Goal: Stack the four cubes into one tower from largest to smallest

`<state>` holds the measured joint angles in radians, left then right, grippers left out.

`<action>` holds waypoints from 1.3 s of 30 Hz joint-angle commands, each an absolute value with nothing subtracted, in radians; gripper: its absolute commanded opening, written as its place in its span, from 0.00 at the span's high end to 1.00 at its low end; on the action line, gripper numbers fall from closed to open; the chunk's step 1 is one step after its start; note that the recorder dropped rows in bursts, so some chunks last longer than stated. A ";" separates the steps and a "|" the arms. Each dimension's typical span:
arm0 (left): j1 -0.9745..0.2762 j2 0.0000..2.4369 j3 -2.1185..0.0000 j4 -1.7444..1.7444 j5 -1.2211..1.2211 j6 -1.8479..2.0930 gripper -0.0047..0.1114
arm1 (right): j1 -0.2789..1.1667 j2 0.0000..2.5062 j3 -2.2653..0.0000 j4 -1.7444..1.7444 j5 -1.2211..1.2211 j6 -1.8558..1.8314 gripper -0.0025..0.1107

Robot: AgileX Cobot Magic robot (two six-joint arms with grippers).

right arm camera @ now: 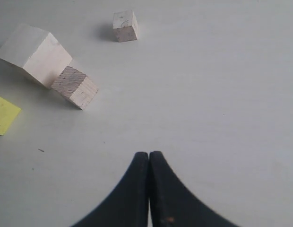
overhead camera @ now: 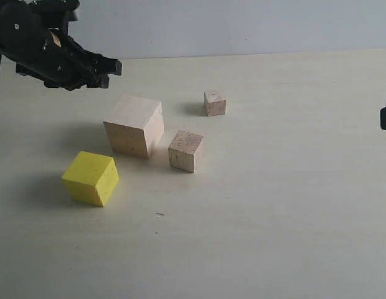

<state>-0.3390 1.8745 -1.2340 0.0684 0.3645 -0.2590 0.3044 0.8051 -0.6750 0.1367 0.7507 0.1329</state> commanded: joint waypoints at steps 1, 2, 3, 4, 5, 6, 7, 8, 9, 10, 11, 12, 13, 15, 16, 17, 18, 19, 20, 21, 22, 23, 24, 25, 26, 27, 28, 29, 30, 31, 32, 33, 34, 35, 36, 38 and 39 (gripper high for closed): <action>-0.320 1.940 -1.247 0.078 0.359 -0.267 0.50 | 0.309 0.805 -0.684 0.127 0.753 0.131 0.98; -0.320 1.952 -1.247 0.078 0.359 -0.267 0.50 | 0.309 0.805 -0.684 0.127 0.753 0.131 0.98; -0.320 1.972 -1.247 0.078 0.354 -0.262 0.50 | 0.309 0.805 -0.684 0.127 0.753 0.131 0.98; -0.322 1.990 -1.247 0.078 0.352 -0.262 0.50 | 0.309 0.805 -0.684 0.127 0.753 0.131 0.98; -0.322 1.994 -1.247 0.078 0.352 -0.262 0.50 | 0.309 0.805 -0.684 0.127 0.753 0.131 0.98; -0.326 1.998 -1.247 0.076 0.359 -0.262 0.50 | 0.309 0.805 -0.684 0.127 0.753 0.131 0.98; -0.328 1.998 -1.247 0.076 0.371 -0.262 0.50 | 0.309 0.805 -0.684 0.127 0.753 0.131 0.98; -0.339 1.998 -1.247 0.068 0.385 -0.262 0.50 | 0.309 0.805 -0.684 0.122 0.753 0.131 0.98; -0.348 1.998 -1.247 0.068 0.398 -0.262 0.50 | 0.309 0.805 -0.684 0.120 0.753 0.131 0.98; -0.364 1.998 -1.247 0.067 0.419 -0.262 0.50 | 0.309 0.805 -0.684 0.120 0.753 0.131 0.98; -0.378 1.998 -1.247 0.066 0.432 -0.262 0.50 | 0.309 0.805 -0.684 0.120 0.753 0.131 0.98; -0.398 1.998 -1.247 0.064 0.452 -0.262 0.50 | 0.309 0.805 -0.684 0.120 0.753 0.131 0.98; -0.407 1.998 -1.247 0.064 0.459 -0.262 0.50 | 0.309 0.805 -0.684 0.120 0.753 0.131 0.98; -0.427 1.998 -1.247 0.064 0.473 -0.262 0.50 | 0.309 0.805 -0.684 0.120 0.753 0.131 0.98; -0.432 1.998 -1.247 0.064 0.476 -0.262 0.50 | 0.309 0.805 -0.684 0.120 0.753 0.131 0.98; -0.439 1.998 -1.247 0.064 0.478 -0.262 0.50 | 0.309 0.805 -0.684 0.120 0.753 0.131 0.98; -0.443 1.998 -1.247 0.064 0.478 -0.262 0.50 | 0.309 0.805 -0.684 0.120 0.753 0.131 0.98; -0.446 1.998 -1.247 0.064 0.478 -0.262 0.50 | 0.309 0.805 -0.684 0.120 0.753 0.131 0.98; -0.447 1.998 -1.247 0.064 0.478 -0.262 0.50 | 0.309 0.805 -0.684 0.120 0.753 0.131 0.98; -0.446 1.998 -1.247 0.064 0.476 -0.262 0.50 | 0.309 0.805 -0.684 0.120 0.753 0.131 0.98; -0.446 1.998 -1.247 0.064 0.476 -0.262 0.50 | 0.309 0.805 -0.684 0.120 0.753 0.131 0.98; -0.446 1.998 -1.247 0.064 0.471 -0.258 0.50 | 0.309 0.805 -0.684 0.120 0.753 0.131 0.98; -0.446 1.998 -1.247 0.064 0.467 -0.251 0.50 | 0.309 0.805 -0.684 0.120 0.753 0.131 0.98; -0.446 1.998 -1.247 0.064 0.461 -0.243 0.50 | 0.309 0.805 -0.684 0.120 0.753 0.131 0.98; -0.446 1.998 -1.247 0.064 0.454 -0.241 0.50 | 0.309 0.805 -0.684 0.120 0.753 0.131 0.98; -0.446 1.998 -1.247 0.064 0.444 -0.241 0.50 | 0.309 0.805 -0.684 0.120 0.753 0.131 0.98; -0.446 1.998 -1.247 0.064 0.434 -0.236 0.50 | 0.309 0.805 -0.684 0.120 0.753 0.131 0.98; -0.446 1.998 -1.247 0.064 0.425 -0.231 0.50 | 0.309 0.805 -0.684 0.120 0.753 0.131 0.98; -0.446 1.998 -1.247 0.064 0.417 -0.223 0.50 | 0.309 0.805 -0.684 0.120 0.753 0.131 0.98; -0.446 1.998 -1.247 0.064 0.411 -0.214 0.50 | 0.309 0.805 -0.684 0.120 0.753 0.131 0.98; -0.446 1.998 -1.247 0.064 0.411 -0.213 0.50 | 0.309 0.805 -0.684 0.120 0.753 0.131 0.98; -0.446 1.998 -1.247 0.064 0.406 -0.213 0.50 | 0.309 0.805 -0.684 0.120 0.753 0.131 0.98; -0.446 1.998 -1.247 0.064 0.405 -0.213 0.50 | 0.309 0.805 -0.684 0.120 0.753 0.131 0.98; -0.446 1.998 -1.247 0.064 0.405 -0.213 0.50 | 0.309 0.805 -0.684 0.120 0.753 0.131 0.98; -0.450 1.998 -1.247 0.064 0.406 -0.213 0.50 | 0.309 0.805 -0.684 0.120 0.753 0.131 0.98; -0.453 1.998 -1.247 0.064 0.408 -0.213 0.50 | 0.309 0.805 -0.684 0.120 0.753 0.131 0.98; -0.455 1.998 -1.247 0.064 0.410 -0.213 0.50 | 0.309 0.805 -0.684 0.120 0.753 0.131 0.98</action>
<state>-0.4435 1.9981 -1.2403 0.0666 0.4240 -0.2182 0.3044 0.8051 -0.6750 0.1330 0.7544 0.1329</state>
